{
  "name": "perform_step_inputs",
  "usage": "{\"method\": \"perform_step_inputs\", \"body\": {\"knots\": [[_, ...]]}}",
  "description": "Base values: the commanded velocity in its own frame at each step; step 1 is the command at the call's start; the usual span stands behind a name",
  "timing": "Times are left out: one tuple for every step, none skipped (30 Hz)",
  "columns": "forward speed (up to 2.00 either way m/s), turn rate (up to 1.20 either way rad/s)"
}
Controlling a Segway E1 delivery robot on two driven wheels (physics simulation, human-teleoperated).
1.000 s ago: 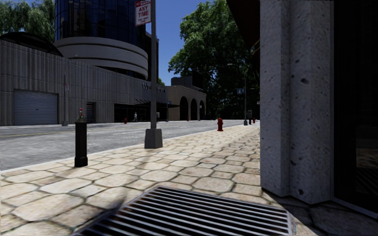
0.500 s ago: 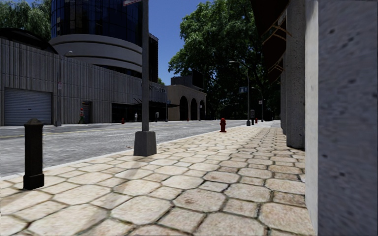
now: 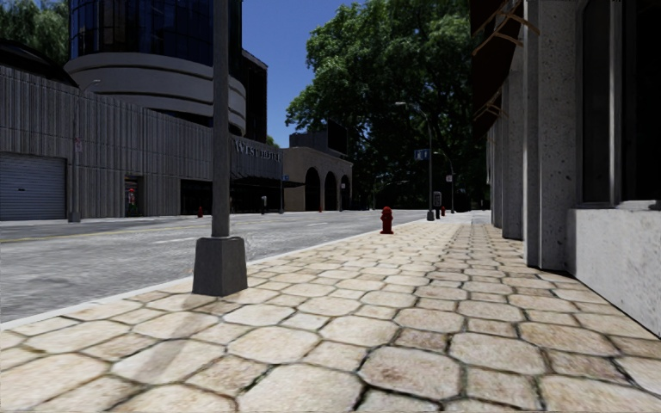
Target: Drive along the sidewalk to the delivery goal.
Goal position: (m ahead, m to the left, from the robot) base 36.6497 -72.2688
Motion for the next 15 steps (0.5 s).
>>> {"method": "perform_step_inputs", "body": {"knots": [[1.89,-0.29],[1.89,-0.3],[1.89,-0.3],[1.89,-0.3],[1.89,-0.31],[1.89,-0.35],[1.89,-0.37],[1.89,-0.38],[1.89,-0.38],[1.89,-0.38],[1.89,-0.38],[1.89,-0.39],[1.89,-0.39],[1.89,-0.39],[1.89,-0.39]]}}
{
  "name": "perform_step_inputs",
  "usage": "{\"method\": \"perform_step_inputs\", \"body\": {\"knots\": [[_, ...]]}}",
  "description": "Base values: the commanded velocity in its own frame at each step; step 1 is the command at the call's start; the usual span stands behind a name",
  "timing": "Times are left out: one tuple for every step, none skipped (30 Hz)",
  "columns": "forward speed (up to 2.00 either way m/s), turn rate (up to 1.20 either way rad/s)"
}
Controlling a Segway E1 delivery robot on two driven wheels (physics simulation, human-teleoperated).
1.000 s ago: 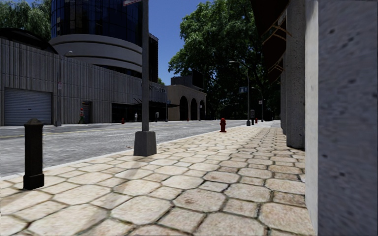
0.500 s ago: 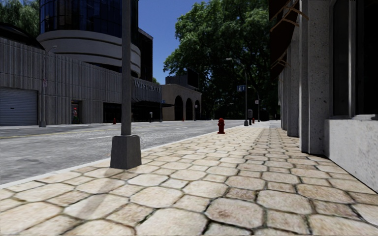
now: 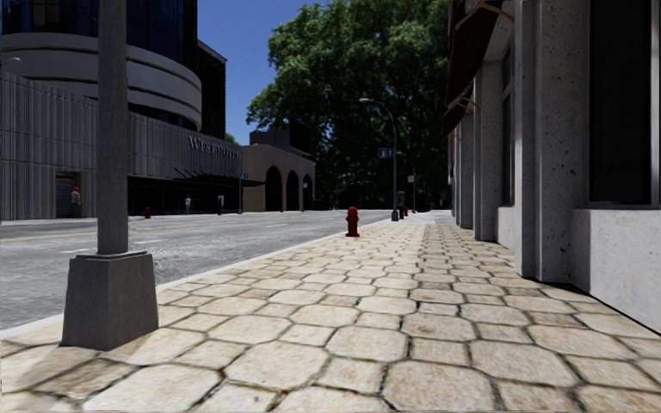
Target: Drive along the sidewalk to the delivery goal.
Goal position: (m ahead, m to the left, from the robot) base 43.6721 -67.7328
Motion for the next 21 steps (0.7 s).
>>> {"method": "perform_step_inputs", "body": {"knots": [[1.89,-0.39],[1.89,-0.39],[1.89,-0.39],[1.89,-0.4],[1.89,-0.4],[1.89,-0.4],[1.89,-0.4],[1.89,-0.4],[1.89,-0.4],[1.89,-0.4],[1.89,-0.4],[1.89,-0.4],[1.89,-0.4],[1.89,-0.4],[1.89,-0.4],[1.89,-0.4],[1.89,-0.4],[1.89,-0.4],[1.89,-0.4],[1.89,-0.4],[1.89,-0.4]]}}
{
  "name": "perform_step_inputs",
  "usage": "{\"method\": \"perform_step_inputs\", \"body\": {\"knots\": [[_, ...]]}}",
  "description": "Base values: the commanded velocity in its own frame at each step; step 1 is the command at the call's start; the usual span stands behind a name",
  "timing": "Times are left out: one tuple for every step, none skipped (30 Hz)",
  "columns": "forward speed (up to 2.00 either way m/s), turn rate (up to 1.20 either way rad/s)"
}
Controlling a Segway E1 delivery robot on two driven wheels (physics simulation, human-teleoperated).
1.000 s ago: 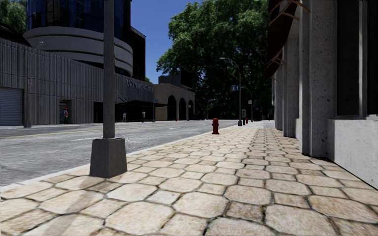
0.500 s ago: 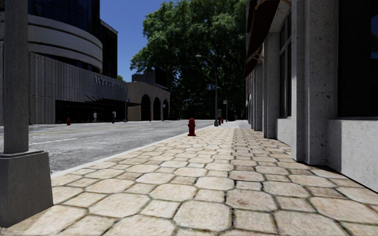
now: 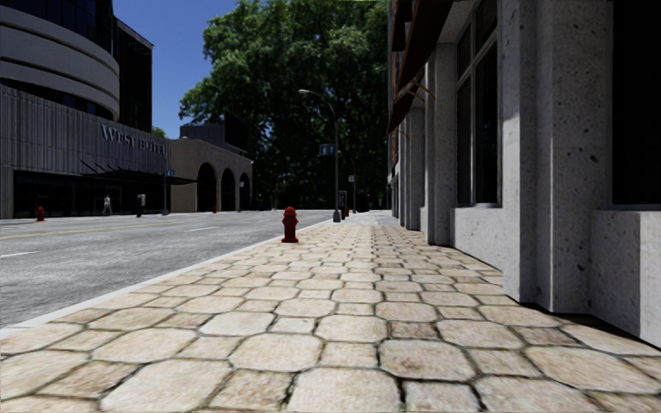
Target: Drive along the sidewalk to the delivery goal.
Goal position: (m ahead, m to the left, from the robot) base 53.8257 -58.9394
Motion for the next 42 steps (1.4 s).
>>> {"method": "perform_step_inputs", "body": {"knots": [[1.89,-0.4],[1.89,-0.4],[1.89,-0.4],[1.89,-0.4],[1.89,-0.4],[1.89,-0.4],[1.89,-0.4],[1.89,-0.4],[1.89,-0.4],[1.89,-0.4],[1.89,-0.4],[1.89,-0.4],[1.89,-0.36],[1.89,0.0],[1.89,0.0],[1.89,0.0],[1.89,0.0],[1.89,0.0],[1.89,0.0],[1.89,0.0],[1.89,0.0],[1.89,0.0],[1.89,0.0],[1.89,0.0],[1.89,0.0],[1.89,0.0],[1.89,0.0],[1.89,0.0],[1.89,0.0],[1.89,0.0],[1.89,0.0],[1.89,0.0],[1.89,0.0],[1.89,0.0],[1.89,0.0],[1.89,0.0],[1.89,0.0],[1.89,0.0],[1.89,0.0],[1.89,0.0],[1.89,0.0],[1.89,0.0]]}}
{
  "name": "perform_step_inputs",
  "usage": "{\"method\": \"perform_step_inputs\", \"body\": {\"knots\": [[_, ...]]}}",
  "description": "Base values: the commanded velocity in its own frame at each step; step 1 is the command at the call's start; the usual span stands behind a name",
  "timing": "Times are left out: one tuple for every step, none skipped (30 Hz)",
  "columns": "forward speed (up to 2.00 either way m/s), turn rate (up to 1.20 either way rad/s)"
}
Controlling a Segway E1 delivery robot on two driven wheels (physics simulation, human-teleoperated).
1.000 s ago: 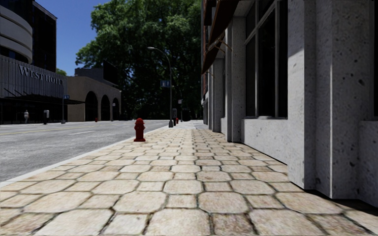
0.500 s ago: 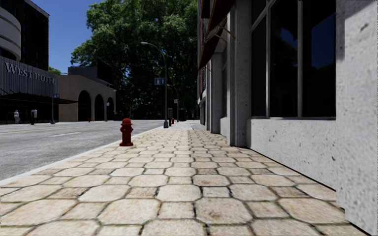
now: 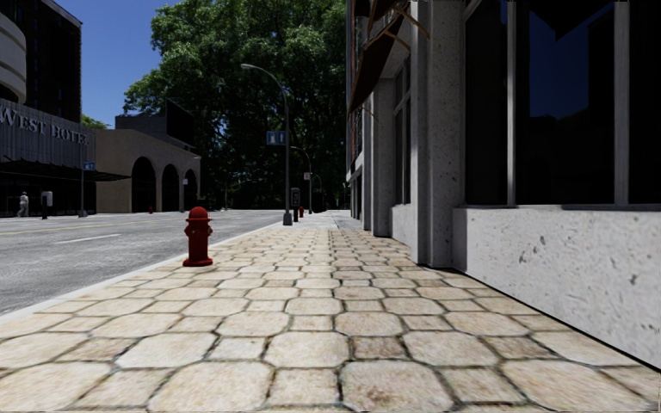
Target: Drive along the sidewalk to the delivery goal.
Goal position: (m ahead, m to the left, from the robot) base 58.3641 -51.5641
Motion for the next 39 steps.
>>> {"method": "perform_step_inputs", "body": {"knots": [[1.89,0.0],[1.89,0.0],[1.89,0.0],[1.89,0.0],[1.89,0.0],[1.89,0.0],[1.89,0.0],[1.89,0.0],[1.89,0.0],[1.89,0.0],[1.89,0.0],[1.89,0.0],[1.89,0.0],[1.89,0.0],[1.89,0.0],[1.89,0.0],[1.89,0.0],[1.89,0.0],[1.89,0.0],[1.89,0.0],[1.89,0.0],[1.89,0.0],[1.89,0.0],[1.89,0.0],[1.89,0.0],[1.89,0.0],[1.89,0.0],[1.89,0.0],[1.89,0.0],[1.89,0.0],[1.89,0.0],[1.89,0.0],[1.89,0.0],[1.89,0.0],[1.89,0.0],[1.89,0.0],[1.89,0.0],[1.89,0.0],[1.89,0.0]]}}
